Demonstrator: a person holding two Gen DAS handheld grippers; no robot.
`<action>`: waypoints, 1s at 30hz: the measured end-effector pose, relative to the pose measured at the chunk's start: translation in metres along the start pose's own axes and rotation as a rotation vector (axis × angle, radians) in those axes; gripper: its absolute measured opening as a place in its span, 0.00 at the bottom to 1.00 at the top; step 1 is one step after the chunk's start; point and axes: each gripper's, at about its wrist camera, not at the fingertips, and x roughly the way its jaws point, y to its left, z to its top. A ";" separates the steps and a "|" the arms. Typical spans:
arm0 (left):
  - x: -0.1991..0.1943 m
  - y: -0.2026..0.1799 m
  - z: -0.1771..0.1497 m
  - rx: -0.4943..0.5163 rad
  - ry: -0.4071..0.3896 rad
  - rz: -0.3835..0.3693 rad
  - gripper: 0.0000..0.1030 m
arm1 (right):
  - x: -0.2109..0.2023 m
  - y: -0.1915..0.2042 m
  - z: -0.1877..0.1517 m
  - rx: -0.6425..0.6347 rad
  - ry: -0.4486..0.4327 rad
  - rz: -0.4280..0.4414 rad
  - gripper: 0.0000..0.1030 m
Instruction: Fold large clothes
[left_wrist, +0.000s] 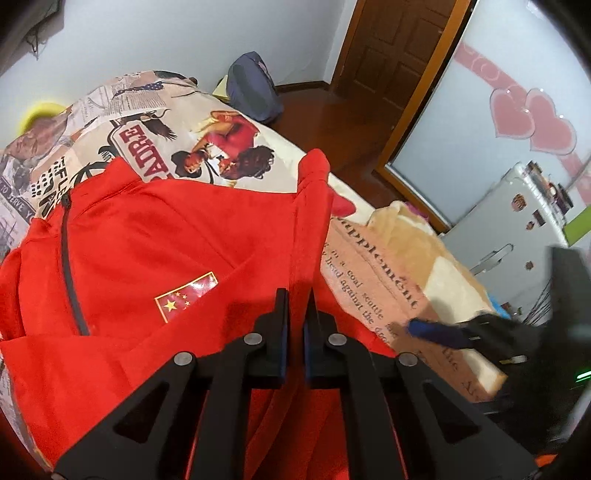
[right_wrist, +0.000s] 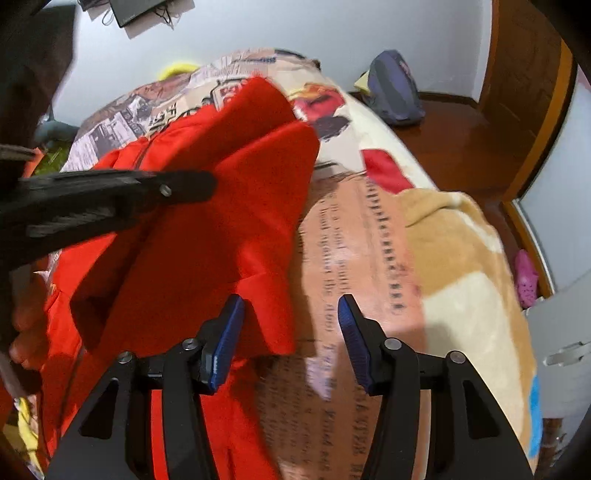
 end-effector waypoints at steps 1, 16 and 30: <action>-0.004 0.002 0.001 -0.006 -0.007 -0.001 0.04 | 0.007 0.004 0.001 -0.010 0.012 0.001 0.49; -0.130 0.082 -0.015 -0.102 -0.262 0.165 0.02 | 0.017 0.011 0.000 -0.004 0.097 -0.046 0.52; -0.221 0.161 -0.090 -0.155 -0.413 0.375 0.02 | 0.019 0.076 0.028 -0.017 0.072 0.037 0.53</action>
